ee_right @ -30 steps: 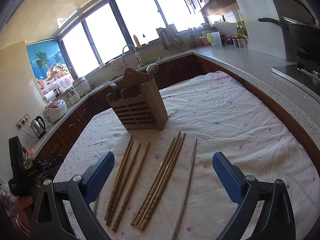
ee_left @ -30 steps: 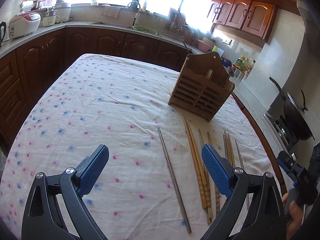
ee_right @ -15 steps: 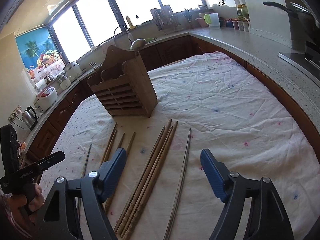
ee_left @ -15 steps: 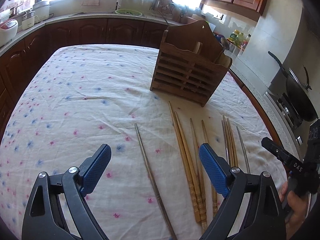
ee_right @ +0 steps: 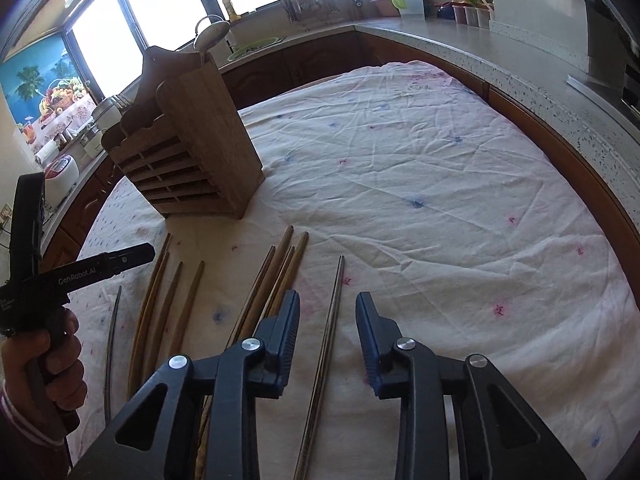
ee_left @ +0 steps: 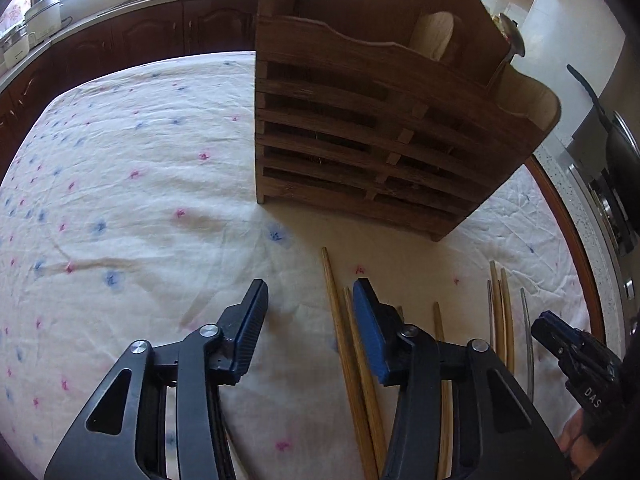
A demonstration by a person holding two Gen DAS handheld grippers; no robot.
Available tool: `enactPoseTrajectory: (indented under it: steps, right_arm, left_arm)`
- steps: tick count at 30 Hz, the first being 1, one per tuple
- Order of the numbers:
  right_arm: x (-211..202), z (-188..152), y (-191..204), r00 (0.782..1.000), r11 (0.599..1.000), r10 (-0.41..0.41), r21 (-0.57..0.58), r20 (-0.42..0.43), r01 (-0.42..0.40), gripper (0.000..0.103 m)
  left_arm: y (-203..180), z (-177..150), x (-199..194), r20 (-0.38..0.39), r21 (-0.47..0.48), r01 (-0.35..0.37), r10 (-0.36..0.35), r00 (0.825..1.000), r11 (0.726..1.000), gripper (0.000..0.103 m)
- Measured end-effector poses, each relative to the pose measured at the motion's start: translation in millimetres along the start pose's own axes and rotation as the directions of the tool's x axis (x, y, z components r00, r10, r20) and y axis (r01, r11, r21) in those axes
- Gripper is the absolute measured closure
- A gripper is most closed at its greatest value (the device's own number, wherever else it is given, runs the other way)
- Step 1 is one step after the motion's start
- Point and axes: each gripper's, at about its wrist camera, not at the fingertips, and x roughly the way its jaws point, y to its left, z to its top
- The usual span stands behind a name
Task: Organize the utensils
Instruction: 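Grasp a bamboo chopstick with the left tool while the right tool grasps a metal chopstick, then lift both chopsticks over the wooden holder and release them inside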
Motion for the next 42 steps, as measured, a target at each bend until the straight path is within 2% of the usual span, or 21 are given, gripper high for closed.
enactPoseTrajectory:
  steps: [3,7,9,10,13,16,19,24,28,35,42]
  right_arm:
    - [12,3,4,0.999,0.999,-0.026,-0.028,-0.031,0.025,0.08]
    - [22,6,16,0.995,0.989,-0.103,-0.109,-0.018,0.1,0.087]
    - [24,6,20,0.99,0.98,-0.138,-0.142,-0.002,0.136,0.092]
    - [25,5,22,0.989,0.977,-0.148,-0.153,0.004,0.147,0.095]
    - [25,5,25,0.989,0.977,-0.146,-0.158,0.004,0.145,0.098]
    - [19,6,20,0.997,0.992,-0.074,-0.106,-0.012,0.073,0.099]
    - [3,5,21,1.0,0.997,-0.014,-0.072,0.009,0.014,0.099]
    - [-32,8,28,0.996,0.997,0.054,-0.051,0.068,-0.05,0.099]
    - [-64,13,36,0.988,0.995,0.092,-0.061,0.123,-0.085,0.099]
    - [-120,20,50,0.964,0.987,0.147,-0.096,0.222,-0.129,0.099]
    - [-156,32,63,0.937,0.979,0.188,-0.129,0.295,-0.156,0.099]
  left_arm:
    - [-4,7,9,0.012,0.028,-0.037,0.037,0.999,0.999,0.07]
    - [-16,7,12,0.032,0.099,-0.095,0.093,0.995,0.991,0.077]
    - [-22,3,11,0.05,0.144,-0.108,0.101,0.994,0.984,0.088]
    - [-23,1,10,0.051,0.156,-0.101,0.094,0.994,0.983,0.094]
    - [-18,-2,3,0.036,0.14,-0.05,0.046,0.998,0.989,0.098]
    - [-8,-6,-16,0.051,0.111,0.003,-0.009,0.999,0.994,0.099]
    - [3,-14,-43,0.075,0.073,0.069,-0.075,0.994,0.995,0.099]
    - [22,-24,-101,0.149,0.039,0.165,-0.169,0.974,0.986,0.099]
    - [29,-32,-150,0.22,0.04,0.216,-0.22,0.95,0.975,0.099]
    - [32,-44,-219,0.32,0.058,0.261,-0.265,0.909,0.964,0.099]
    - [40,-47,-255,0.385,0.066,0.27,-0.275,0.881,0.96,0.099]
